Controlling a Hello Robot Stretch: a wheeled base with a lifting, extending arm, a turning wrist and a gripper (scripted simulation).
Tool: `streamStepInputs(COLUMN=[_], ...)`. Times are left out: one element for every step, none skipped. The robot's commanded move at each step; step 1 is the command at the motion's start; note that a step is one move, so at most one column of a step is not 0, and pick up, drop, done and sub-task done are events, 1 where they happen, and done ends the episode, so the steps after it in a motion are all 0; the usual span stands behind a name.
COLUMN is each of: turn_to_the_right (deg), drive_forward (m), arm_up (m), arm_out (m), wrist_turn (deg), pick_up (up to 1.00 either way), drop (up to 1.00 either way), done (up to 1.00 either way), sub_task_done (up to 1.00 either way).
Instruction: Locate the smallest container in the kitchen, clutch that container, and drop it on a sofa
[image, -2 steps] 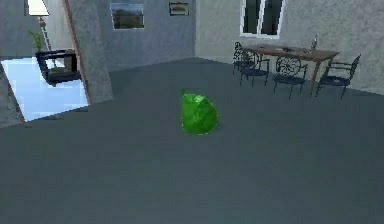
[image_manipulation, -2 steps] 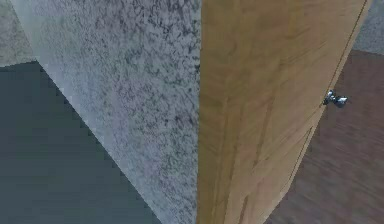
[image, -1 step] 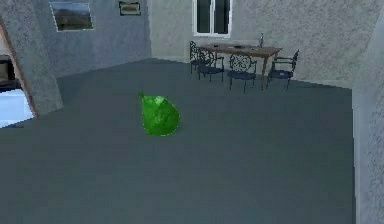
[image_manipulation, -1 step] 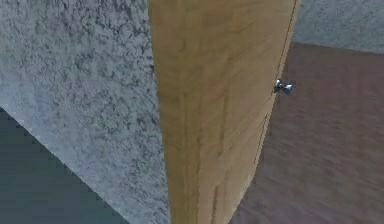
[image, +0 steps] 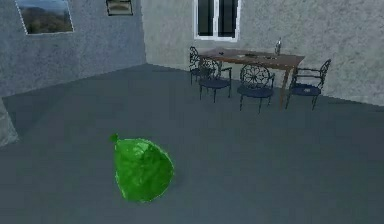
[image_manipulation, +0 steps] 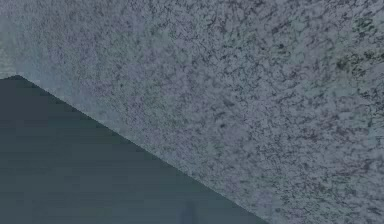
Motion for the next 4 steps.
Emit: streamStepInputs(turn_to_the_right=[3.0,0.0,42.0,0.0], drive_forward=[0.00,0.40,0.00,1.00], arm_up=[0.00,0.00,0.00,0.00], arm_out=[0.00,0.00,0.00,0.00], wrist_turn=[0.0,0.0,0.0,0.0], pick_up=[0.00,0.00,0.00,0.00], drop=[0.00,0.00,0.00,0.00], done=[0.00,0.00,0.00,0.00], sub_task_done=[0.00,0.00,0.00,0.00])
